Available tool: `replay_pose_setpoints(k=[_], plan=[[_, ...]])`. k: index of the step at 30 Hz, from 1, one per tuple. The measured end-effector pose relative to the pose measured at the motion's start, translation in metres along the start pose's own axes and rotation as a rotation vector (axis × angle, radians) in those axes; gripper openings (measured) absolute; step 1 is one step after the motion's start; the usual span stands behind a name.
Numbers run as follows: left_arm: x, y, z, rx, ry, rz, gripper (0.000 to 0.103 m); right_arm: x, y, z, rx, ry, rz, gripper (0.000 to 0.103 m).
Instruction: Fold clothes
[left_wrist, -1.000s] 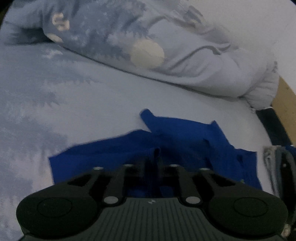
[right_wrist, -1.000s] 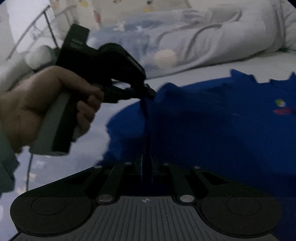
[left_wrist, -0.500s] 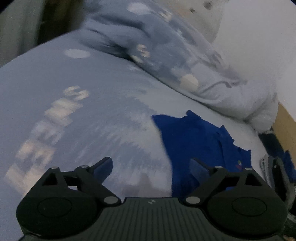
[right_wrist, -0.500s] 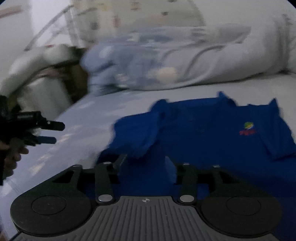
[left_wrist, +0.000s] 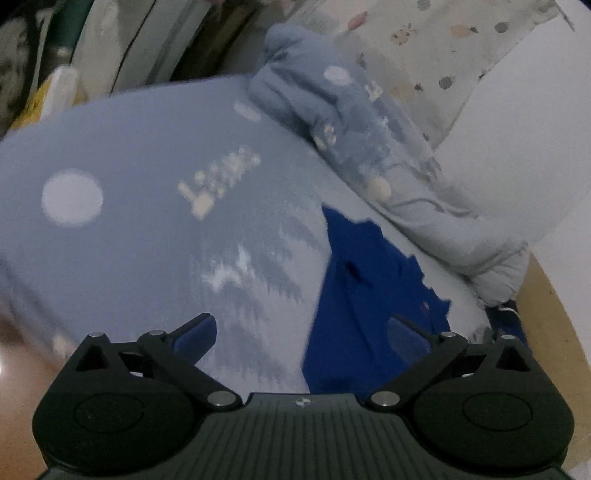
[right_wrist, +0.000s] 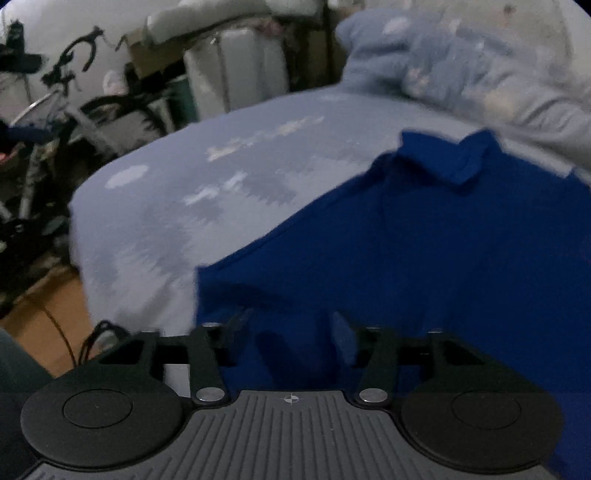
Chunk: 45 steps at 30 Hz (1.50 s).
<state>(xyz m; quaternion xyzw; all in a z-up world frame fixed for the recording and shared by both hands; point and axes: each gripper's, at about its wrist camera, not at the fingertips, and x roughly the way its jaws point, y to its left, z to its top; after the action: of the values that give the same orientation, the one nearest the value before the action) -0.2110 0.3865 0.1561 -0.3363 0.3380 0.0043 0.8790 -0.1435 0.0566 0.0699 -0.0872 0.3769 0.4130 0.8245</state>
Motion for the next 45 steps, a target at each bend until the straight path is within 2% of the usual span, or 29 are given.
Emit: replay_pose_setpoints(k=[1, 4, 6, 9, 13, 16, 18, 20, 24, 27, 30, 33, 36, 39, 42, 45], plan=[[0.004, 0.002, -0.010, -0.023, 0.019, -0.020, 0.103, 0.002, 0.004, -0.002, -0.011, 0.009, 0.004, 0.004], [0.017, 0.010, -0.037, -0.086, 0.063, -0.067, 0.103, -0.014, 0.025, -0.008, -0.084, -0.033, 0.002, 0.004], [0.033, 0.015, -0.055, -0.114, 0.102, -0.099, 0.103, -0.028, 0.049, -0.015, -0.182, -0.075, 0.002, 0.004], [0.061, 0.021, -0.078, -0.126, 0.144, -0.123, 0.103, -0.033, 0.087, -0.028, -0.324, -0.077, 0.023, 0.004], [0.085, 0.031, -0.099, -0.109, 0.165, -0.095, 0.103, -0.032, 0.130, -0.046, -0.438, -0.052, 0.046, 0.011], [0.097, 0.037, -0.107, -0.062, 0.183, -0.066, 0.103, -0.035, 0.154, -0.057, -0.473, -0.030, 0.104, 0.031], [0.104, 0.036, -0.112, -0.018, 0.190, -0.054, 0.103, -0.041, 0.167, -0.066, -0.493, -0.025, 0.141, 0.036], [0.109, 0.034, -0.117, 0.024, 0.197, -0.047, 0.103, -0.051, 0.169, -0.070, -0.487, -0.017, 0.154, 0.038], [0.111, 0.029, -0.124, 0.044, 0.188, -0.081, 0.103, -0.077, 0.159, -0.077, -0.456, -0.010, 0.121, 0.041], [0.103, 0.038, -0.127, -0.010, 0.183, -0.062, 0.103, -0.087, 0.146, -0.076, -0.427, -0.045, 0.056, 0.048], [0.083, 0.050, -0.127, -0.097, 0.118, -0.086, 0.103, -0.066, 0.132, -0.064, -0.373, -0.061, 0.023, 0.048], [0.073, 0.055, -0.129, -0.160, 0.084, -0.153, 0.103, -0.033, 0.126, -0.055, -0.328, -0.053, 0.011, 0.048], [0.082, 0.050, -0.137, -0.143, 0.127, -0.148, 0.103, -0.015, 0.129, -0.055, -0.299, -0.016, 0.015, 0.048], [0.099, 0.044, -0.145, -0.124, 0.187, -0.146, 0.103, -0.021, 0.149, -0.068, -0.385, -0.021, 0.088, 0.047], [0.113, 0.039, -0.149, -0.099, 0.224, -0.119, 0.103, -0.032, 0.160, -0.082, -0.430, -0.012, 0.121, 0.047], [0.116, 0.040, -0.151, -0.089, 0.220, -0.091, 0.103, -0.045, 0.165, -0.093, -0.453, 0.005, 0.144, 0.047]])
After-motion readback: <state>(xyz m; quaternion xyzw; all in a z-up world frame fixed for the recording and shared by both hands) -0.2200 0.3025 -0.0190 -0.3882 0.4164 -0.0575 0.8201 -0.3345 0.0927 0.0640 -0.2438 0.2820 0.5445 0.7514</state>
